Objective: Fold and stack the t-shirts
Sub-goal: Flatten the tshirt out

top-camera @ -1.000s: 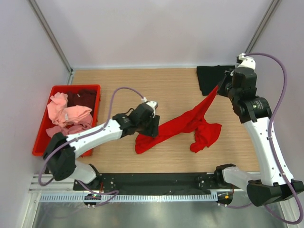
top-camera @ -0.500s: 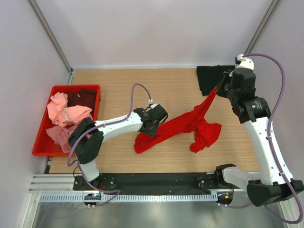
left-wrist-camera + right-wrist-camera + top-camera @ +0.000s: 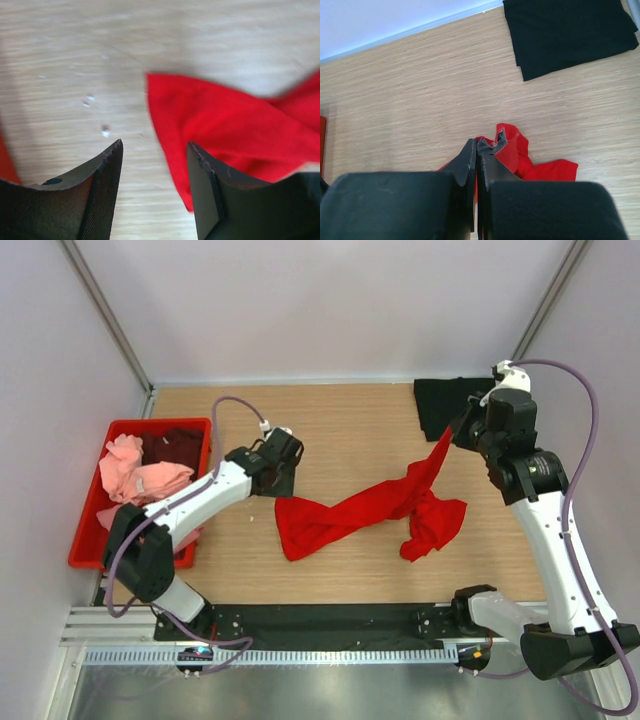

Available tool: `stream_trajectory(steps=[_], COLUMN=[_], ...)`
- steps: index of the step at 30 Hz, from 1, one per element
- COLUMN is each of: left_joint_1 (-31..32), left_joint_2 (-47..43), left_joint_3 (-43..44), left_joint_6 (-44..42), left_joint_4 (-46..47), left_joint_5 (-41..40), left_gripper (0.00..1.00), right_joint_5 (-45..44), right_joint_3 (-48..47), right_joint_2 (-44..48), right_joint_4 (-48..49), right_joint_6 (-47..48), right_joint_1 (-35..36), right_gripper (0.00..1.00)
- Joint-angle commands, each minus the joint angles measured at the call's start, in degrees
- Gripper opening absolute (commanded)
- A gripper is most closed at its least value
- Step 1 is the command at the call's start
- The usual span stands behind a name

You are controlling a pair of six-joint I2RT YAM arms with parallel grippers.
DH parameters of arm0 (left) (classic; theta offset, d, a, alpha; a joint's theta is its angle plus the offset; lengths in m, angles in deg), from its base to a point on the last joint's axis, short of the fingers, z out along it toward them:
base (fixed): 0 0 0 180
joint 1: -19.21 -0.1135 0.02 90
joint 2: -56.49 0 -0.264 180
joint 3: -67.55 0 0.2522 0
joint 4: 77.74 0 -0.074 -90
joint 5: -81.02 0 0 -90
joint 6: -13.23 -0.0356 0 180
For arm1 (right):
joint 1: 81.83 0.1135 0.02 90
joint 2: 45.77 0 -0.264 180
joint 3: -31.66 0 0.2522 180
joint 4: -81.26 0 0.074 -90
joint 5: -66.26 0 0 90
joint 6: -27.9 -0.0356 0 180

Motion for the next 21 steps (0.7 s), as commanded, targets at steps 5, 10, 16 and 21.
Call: stream_trajectory(steps=[5, 10, 16, 21], left_joint_1=[0.06, -6.97, -11.28, -14.62], left_joint_2=[-5.56, -0.82, 4.89, 8.85], left_joint_3=[-7.57, -7.14, -5.91, -5.29], left_joint_6=[1.46, 1.81, -0.82, -1.35], left_joint_4=[6.82, 9.7, 17.26, 17.98], left_joint_5=[8.45, 13.27, 22.57, 27.18], left_gripper=[0.6, 0.56, 0.51, 0.52], right_joint_5=[1.59, 2.46, 2.21, 1.77], right_joint_3=[0.53, 0.79, 1.67, 1.67], right_joint_2=[0.17, -0.27, 0.17, 0.26], right_joint_4=[3.12, 3.39, 3.56, 3.47], right_joint_6=[-1.13, -1.22, -0.95, -0.43], right_joint_1=[-0.11, -0.03, -0.03, -0.11], right_gripper=[0.01, 0.01, 0.01, 0.01])
